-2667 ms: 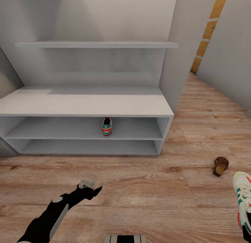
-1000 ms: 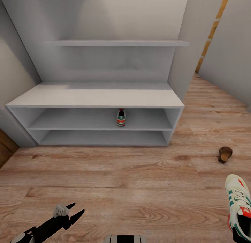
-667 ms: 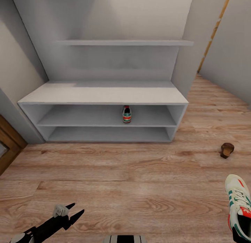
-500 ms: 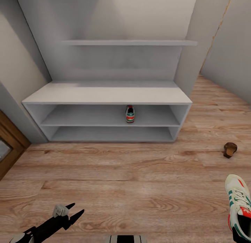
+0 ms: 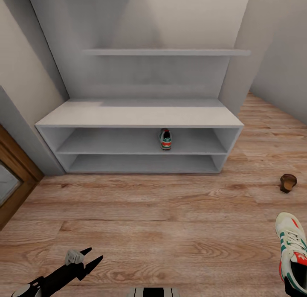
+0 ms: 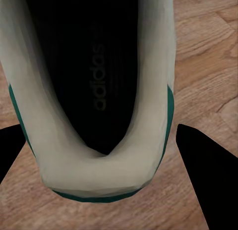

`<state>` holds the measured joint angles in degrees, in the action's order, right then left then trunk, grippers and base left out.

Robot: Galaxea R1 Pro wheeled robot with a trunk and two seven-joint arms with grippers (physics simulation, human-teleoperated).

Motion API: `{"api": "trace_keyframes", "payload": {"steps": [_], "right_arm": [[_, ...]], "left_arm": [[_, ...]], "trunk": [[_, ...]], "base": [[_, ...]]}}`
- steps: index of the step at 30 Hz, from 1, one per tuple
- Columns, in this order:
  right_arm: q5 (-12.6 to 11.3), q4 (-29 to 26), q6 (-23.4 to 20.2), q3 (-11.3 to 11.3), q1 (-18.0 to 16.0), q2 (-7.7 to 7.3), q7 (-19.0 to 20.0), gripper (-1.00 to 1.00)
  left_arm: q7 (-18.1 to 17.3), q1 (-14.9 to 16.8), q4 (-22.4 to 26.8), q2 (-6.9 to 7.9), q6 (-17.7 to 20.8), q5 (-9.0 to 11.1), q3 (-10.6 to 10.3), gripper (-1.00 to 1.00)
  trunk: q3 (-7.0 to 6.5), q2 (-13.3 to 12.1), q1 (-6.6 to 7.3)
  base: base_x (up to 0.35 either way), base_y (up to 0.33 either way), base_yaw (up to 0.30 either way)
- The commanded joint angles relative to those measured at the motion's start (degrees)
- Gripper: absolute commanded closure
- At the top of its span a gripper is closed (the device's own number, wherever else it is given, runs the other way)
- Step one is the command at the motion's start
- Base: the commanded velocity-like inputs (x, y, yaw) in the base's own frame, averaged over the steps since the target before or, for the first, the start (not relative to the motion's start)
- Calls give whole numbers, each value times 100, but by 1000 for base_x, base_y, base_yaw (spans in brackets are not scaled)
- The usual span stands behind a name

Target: Pick up the two gym shoes and the two sandals from the corridor floor and place them onto the hallstand (shoe rack) in the corridor, making sure they are on the rack and not on the floor. Arrange them so the two gym shoes are next to each other and the two sandals are next to each other.

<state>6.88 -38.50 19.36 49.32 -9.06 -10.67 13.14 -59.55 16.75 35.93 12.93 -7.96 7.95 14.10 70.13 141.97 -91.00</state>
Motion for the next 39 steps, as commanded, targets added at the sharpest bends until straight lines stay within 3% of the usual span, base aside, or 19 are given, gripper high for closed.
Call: {"api": "trace_keyframes", "payload": {"steps": [1, 4, 7, 10, 11, 12, 15, 18, 19, 21, 24, 25, 30, 33, 39], "right_arm": [[59, 6, 24, 42, -8, 4, 39, 100], [62, 38, 24, 41, -10, 5, 42, 100], [107, 108, 16, -72, -12, 112, 51, 100], [268, 133, 1, -662, -17, 277, 30, 100], [333, 130, -10, -999, -17, 311, 7, 100], [378, 128, -28, -1348, -27, 335, -29, 100], [425, 120, -261, -1987, -123, 379, -162, 100], [447, 12, -1498, -2752, -518, 593, -442, 100], [448, -17, -1750, -2845, -597, 649, -493, 100], [452, -150, -2684, -3115, -897, 907, -711, 100], [454, -306, -3360, -3301, -1175, 1209, -964, 100], [454, -384, -3597, -3389, -1334, 1376, -1110, 100], [453, -529, -4333, -3867, -2139, 2024, -1841, 100], [429, -553, -5072, -4107, -2824, 2067, -2153, 100], [420, -565, -5304, -4151, -3457, 2067, -2289, 100]], "left_arm": [[-23, 4, -5, 0, -46, 5, 4, -100], [-85, 4, 32, -1, -53, 18, -2, -100], [-546, 4, 124, -21, -34, 20, 0, -100], [-1110, 9, 249, -27, 16, 22, 6, -100], [-1264, 15, 298, -21, 38, 22, 12, -100], [-1362, 20, 330, -15, 61, 20, 19, -100], [-1463, 23, 365, -5, 100, 11, 46, -100], [-1517, 15, 383, 3, 127, 7, 317, -100], [-1523, 15, 384, 2, 130, 6, 388, -100], [-1549, 13, 392, 0, 152, 4, 658, -100], [-1560, 13, 395, 0, 186, -17, 809, -100], [-1563, 13, 396, -1, 197, -30, 846, -100], [-1562, 12, 397, -18, 200, -69, 837, -100], [-1567, 12, 400, -24, 195, -74, 825, -100], [-1577, 12, 399, -38, 189, -79, 811, -100]], "trunk": [[4, 1, 1], [4, 1, 1], [4, 1, 1], [4, 1, 1], [4, 1, 1], [4, 1, 1], [4, 1, 1], [4, 1, 1], [4, 1, 1], [4, 1, 1], [4, 1, 1], [4, 1, 1], [4, 1, 1], [4, 1, 1], [4, 1, 1]], "base": [[0, 2, 0], [0, 1, 0], [0, 0, 0], [0, 0, 0], [0, 0, 0], [0, 0, 0], [0, 0, 0], [0, 0, 0], [0, 0, 0], [0, 0, 0], [0, 0, 0], [0, 0, 0], [0, 0, 0], [0, 0, 0], [0, 0, 0]]}}
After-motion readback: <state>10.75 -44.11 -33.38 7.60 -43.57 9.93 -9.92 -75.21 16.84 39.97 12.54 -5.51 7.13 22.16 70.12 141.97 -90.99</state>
